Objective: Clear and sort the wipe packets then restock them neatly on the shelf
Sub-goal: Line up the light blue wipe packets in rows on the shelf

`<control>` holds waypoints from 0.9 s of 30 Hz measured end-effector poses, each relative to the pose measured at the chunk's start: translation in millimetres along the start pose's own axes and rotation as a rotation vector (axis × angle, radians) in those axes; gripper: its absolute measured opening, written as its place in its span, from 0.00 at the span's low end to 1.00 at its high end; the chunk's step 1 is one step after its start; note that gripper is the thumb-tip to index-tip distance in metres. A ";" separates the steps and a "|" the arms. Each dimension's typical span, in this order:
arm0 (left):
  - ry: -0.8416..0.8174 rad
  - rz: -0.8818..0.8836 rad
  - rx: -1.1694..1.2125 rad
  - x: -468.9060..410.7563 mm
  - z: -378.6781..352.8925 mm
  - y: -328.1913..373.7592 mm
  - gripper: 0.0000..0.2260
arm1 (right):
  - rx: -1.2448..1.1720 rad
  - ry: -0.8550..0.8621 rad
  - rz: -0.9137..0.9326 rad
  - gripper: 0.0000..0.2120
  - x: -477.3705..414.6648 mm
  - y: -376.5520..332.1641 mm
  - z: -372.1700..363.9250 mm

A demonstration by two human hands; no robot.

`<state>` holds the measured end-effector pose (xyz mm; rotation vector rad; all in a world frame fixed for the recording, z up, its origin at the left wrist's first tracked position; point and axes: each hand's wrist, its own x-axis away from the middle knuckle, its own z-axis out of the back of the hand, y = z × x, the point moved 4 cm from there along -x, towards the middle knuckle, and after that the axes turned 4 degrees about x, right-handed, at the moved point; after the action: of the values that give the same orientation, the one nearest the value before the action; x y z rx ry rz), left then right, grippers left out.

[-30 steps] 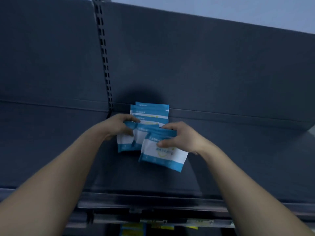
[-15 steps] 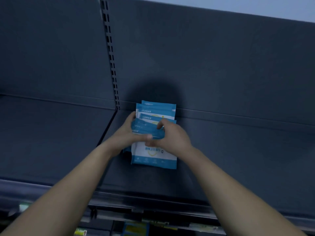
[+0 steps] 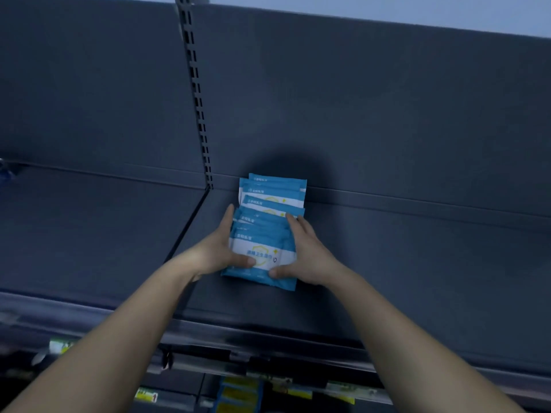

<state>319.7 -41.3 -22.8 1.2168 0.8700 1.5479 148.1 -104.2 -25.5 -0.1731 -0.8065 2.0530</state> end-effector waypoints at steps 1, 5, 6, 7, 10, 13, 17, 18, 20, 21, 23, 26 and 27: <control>0.028 0.003 -0.010 1.5 1.3 -1.0 0.55 | 0.004 0.013 0.008 0.59 0.8 0.0 0.4; 0.127 0.020 -0.142 20.8 2.4 -3.2 0.53 | 0.106 0.073 0.036 0.52 7.7 -2.2 3.5; 0.153 0.026 -0.195 28.9 3.4 -3.9 0.51 | 0.181 0.129 0.058 0.49 10.7 -6.6 5.1; 0.183 0.027 -0.251 37.6 5.4 -5.0 0.50 | 0.238 0.197 0.091 0.45 14.2 -12.7 6.7; 0.307 0.013 -0.450 68.5 15.8 -6.5 0.44 | 0.306 0.306 0.186 0.36 24.9 -36.7 3.5; 0.449 0.027 -0.660 106.1 31.6 -9.8 0.37 | 0.358 0.281 0.292 0.32 33.7 -67.8 -14.4; 0.655 0.082 -0.865 173.1 53.8 -23.9 0.30 | 0.379 0.258 0.515 0.31 48.1 -120.3 -50.9; 0.695 0.113 -0.903 192.3 58.4 -30.7 0.28 | 0.388 0.223 0.551 0.30 52.3 -133.7 -63.2; 0.762 0.208 -0.970 232.4 69.3 -49.2 0.23 | 0.433 0.160 0.631 0.29 61.8 -161.1 -90.9; 0.797 0.254 -0.995 251.9 74.1 -58.9 0.21 | 0.460 0.133 0.681 0.28 67.1 -174.5 -104.9; 0.873 0.389 -1.031 297.7 83.9 -80.5 0.16 | 0.521 0.055 0.784 0.28 79.3 -203.9 -139.6; 0.901 0.534 -1.096 346.5 89.2 -100.9 0.15 | 0.584 -0.020 0.843 0.26 91.1 -231.7 -179.6; 0.916 0.592 -1.104 367.7 92.6 -110.0 0.15 | 0.594 -0.047 0.878 0.25 97.1 -244.9 -196.3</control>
<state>416.5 340.4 6.5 -0.1286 0.0051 2.5901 341.9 160.8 -13.3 -0.1560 -0.0823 3.0331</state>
